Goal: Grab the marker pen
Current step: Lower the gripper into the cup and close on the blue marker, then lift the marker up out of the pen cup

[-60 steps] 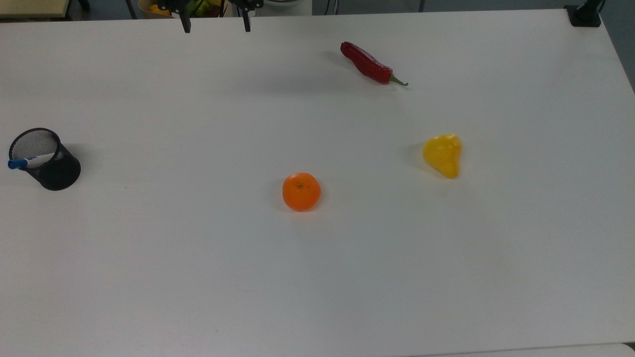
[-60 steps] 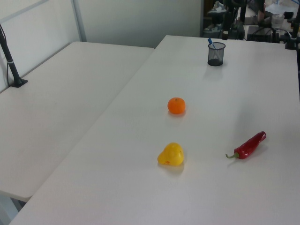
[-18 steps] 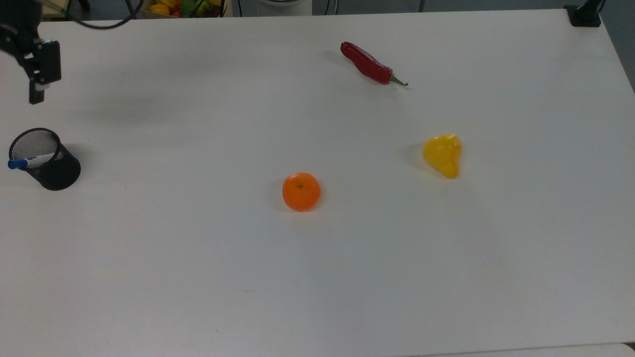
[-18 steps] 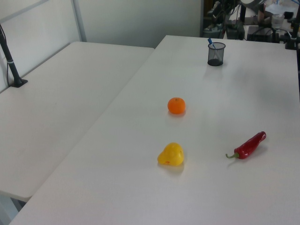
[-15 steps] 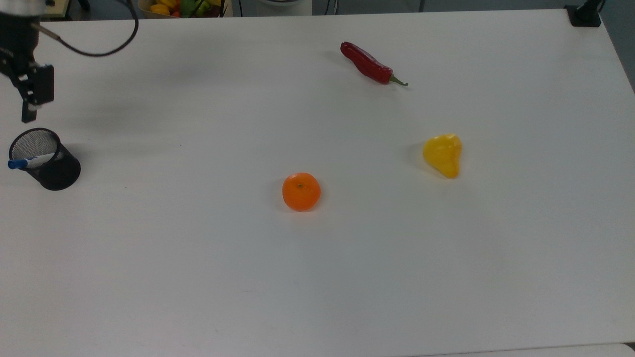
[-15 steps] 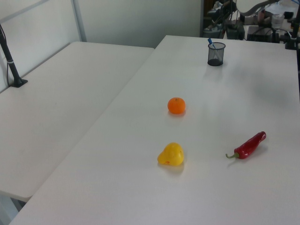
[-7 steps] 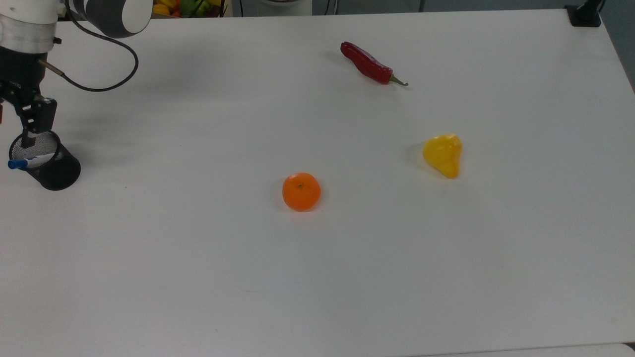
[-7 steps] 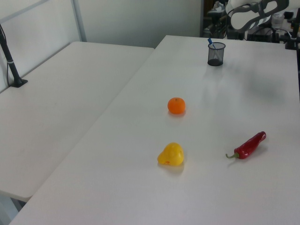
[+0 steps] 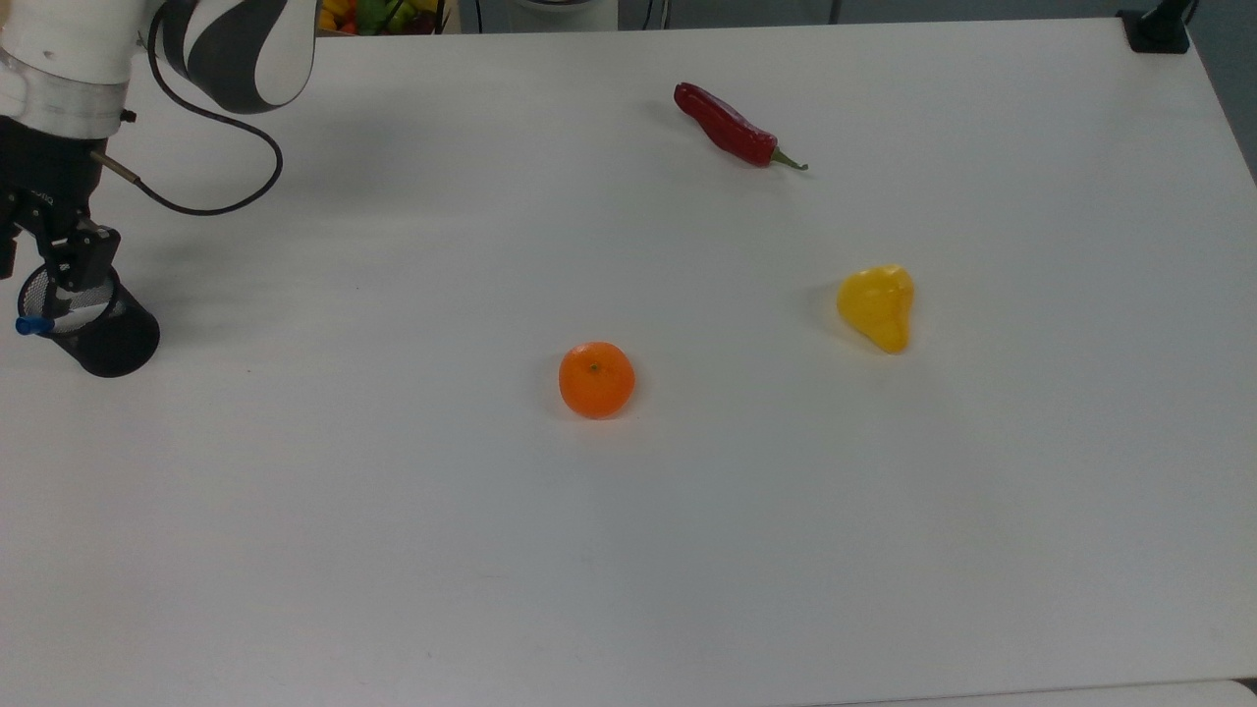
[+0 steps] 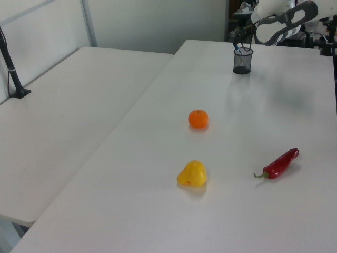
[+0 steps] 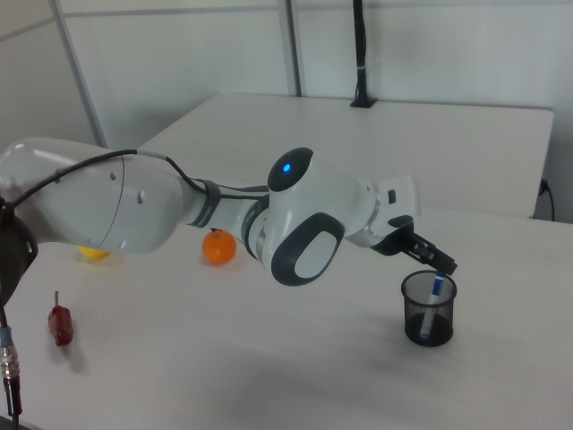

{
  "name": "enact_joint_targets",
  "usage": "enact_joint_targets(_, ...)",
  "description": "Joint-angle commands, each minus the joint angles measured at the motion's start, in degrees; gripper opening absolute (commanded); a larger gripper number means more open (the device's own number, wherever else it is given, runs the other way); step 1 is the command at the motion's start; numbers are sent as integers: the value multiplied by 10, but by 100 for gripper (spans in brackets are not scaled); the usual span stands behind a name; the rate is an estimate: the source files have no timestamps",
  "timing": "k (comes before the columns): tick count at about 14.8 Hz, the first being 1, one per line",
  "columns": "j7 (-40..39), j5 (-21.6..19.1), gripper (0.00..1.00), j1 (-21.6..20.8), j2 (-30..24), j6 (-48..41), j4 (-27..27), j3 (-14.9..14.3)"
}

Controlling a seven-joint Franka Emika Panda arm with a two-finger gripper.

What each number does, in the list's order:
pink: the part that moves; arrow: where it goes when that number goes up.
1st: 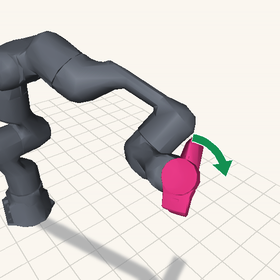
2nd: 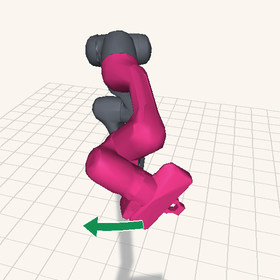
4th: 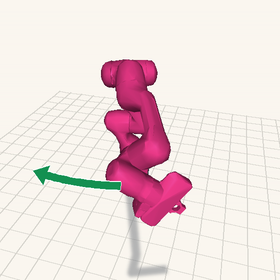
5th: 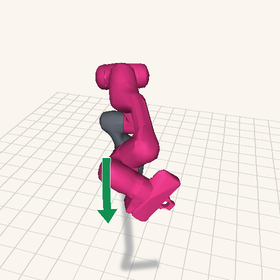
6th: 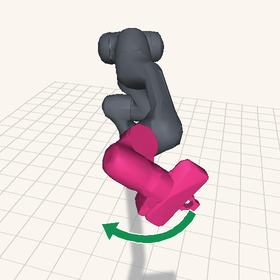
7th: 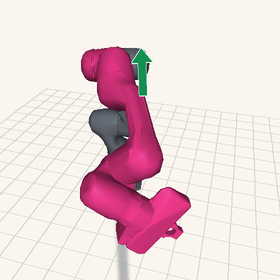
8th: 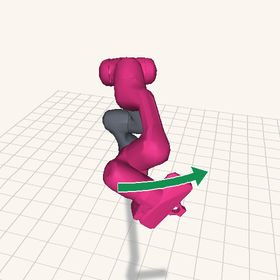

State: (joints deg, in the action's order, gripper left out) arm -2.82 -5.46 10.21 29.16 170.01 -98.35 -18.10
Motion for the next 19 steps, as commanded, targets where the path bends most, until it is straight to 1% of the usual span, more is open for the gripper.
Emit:
enact_joint_targets(1,6,-12,60,-4,20,19,23,0)
enact_joint_targets(6,7,-12,60,-4,40,20,39,1)
enact_joint_targets(9,8,-12,52,-4,52,20,56,1)
enact_joint_targets(13,8,-11,46,-4,57,20,57,1)
enact_joint_targets(16,7,-11,39,-4,57,20,57,2)
enact_joint_targets(17,7,-11,38,-4,58,20,57,2)
enact_joint_targets(19,7,-11,29,-4,58,20,57,3)
